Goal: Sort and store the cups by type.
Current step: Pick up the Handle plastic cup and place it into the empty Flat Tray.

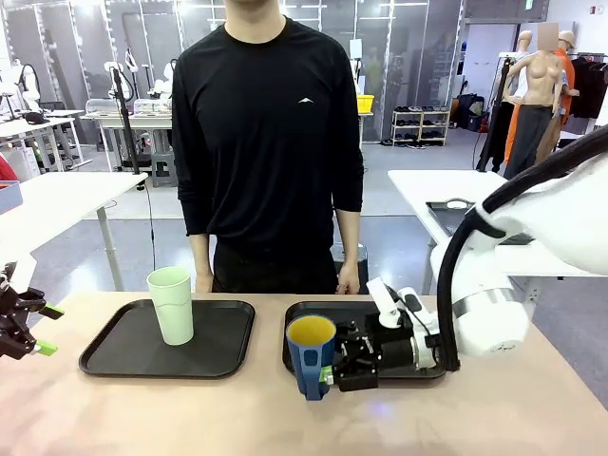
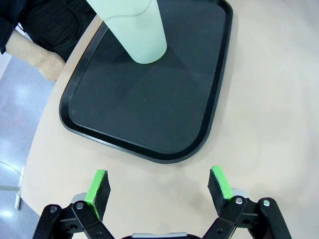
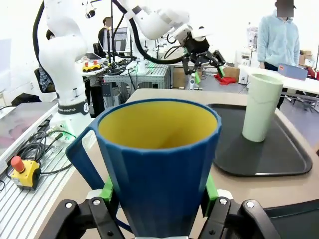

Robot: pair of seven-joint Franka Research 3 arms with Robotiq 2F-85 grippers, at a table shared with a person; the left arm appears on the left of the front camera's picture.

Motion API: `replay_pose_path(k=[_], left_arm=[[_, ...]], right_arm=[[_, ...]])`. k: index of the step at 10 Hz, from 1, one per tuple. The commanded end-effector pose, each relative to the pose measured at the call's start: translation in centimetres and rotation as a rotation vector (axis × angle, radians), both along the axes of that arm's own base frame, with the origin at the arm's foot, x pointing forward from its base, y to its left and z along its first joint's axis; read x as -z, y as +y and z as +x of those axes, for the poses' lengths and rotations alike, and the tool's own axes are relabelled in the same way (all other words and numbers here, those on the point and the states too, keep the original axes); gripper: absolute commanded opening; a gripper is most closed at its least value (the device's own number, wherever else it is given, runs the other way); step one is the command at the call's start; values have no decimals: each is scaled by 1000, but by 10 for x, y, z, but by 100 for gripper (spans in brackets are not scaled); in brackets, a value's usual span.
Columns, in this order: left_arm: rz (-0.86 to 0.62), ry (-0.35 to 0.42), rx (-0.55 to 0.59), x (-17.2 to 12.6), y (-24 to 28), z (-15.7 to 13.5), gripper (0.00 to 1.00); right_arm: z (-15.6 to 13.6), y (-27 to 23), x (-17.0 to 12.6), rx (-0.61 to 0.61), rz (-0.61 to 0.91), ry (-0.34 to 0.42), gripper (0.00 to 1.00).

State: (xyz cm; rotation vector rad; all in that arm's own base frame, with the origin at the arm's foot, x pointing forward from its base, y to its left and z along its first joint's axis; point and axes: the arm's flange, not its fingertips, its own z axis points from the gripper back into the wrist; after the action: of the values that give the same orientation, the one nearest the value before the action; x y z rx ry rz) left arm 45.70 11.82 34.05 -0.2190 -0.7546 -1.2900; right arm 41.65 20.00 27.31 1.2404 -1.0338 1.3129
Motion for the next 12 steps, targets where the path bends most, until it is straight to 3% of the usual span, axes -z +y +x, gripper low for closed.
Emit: replay_pose_path(k=[1, 4, 6, 8, 12], left_arm=[[-20, -12, 6, -1, 0, 0, 100], [-20, -12, 6, -1, 0, 0, 100], [-20, -12, 6, -1, 0, 0, 100], [-20, -12, 6, -1, 0, 0, 100], [-20, -12, 6, -1, 0, 0, 100]], right_arm=[[-3, -9, -12, 5, 5, 32, 72], [16, -36, -34, 46, 21, 7, 72], [59, -78, -54, 131, 6, -23, 72], [93, -99, -56, 171, 29, -3, 72], [114, -101, -43, 180, 66, 23, 72]])
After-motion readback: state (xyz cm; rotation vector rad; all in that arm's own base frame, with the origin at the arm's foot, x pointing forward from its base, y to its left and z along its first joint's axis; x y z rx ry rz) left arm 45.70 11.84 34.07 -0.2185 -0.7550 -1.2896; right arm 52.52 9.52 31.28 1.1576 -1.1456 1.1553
